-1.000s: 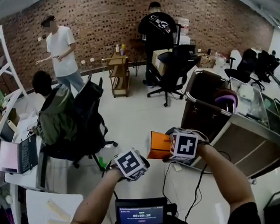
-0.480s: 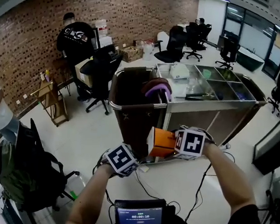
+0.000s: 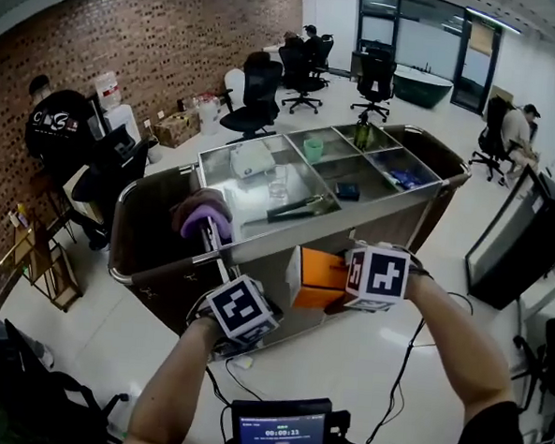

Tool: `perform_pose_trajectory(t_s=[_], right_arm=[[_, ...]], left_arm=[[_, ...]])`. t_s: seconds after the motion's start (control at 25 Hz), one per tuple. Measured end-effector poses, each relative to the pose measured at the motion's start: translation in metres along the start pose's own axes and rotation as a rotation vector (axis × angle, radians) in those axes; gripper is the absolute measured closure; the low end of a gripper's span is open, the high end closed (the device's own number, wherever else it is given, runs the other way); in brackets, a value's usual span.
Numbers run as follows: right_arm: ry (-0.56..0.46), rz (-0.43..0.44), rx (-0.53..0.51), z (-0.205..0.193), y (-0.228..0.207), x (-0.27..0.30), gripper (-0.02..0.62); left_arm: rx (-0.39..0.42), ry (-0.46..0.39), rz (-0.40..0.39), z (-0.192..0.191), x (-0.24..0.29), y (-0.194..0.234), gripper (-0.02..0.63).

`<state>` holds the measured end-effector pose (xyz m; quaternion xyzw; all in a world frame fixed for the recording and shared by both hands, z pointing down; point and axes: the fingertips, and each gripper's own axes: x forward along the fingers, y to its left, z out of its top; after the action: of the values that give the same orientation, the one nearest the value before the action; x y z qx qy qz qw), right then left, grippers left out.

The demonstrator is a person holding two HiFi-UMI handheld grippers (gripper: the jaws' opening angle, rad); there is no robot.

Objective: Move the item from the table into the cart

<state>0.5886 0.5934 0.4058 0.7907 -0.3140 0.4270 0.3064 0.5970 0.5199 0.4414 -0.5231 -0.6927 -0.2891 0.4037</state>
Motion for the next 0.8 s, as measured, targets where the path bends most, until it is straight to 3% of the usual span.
perform_pose_trajectory(t_s=[0.32,0.52,0.8], right_arm=[[0.003,-0.101,0.160,-0.098,-0.149,-0.030,0.163],[0.008,-0.172,0.224,-0.123,-0.249,-0.054,0.163],[0.021,-0.177,0.249,-0.136,-0.362,-0.058,0.163]], left_arm=[[0.176,-0.024,-0.097,0.137,0.056,0.094,0.601],[0.307,-0.003,-0.133,0.197,0.066,0.155,0.603],[0.321,-0.014,-0.177,0.245,0.063,0.233,0.603]])
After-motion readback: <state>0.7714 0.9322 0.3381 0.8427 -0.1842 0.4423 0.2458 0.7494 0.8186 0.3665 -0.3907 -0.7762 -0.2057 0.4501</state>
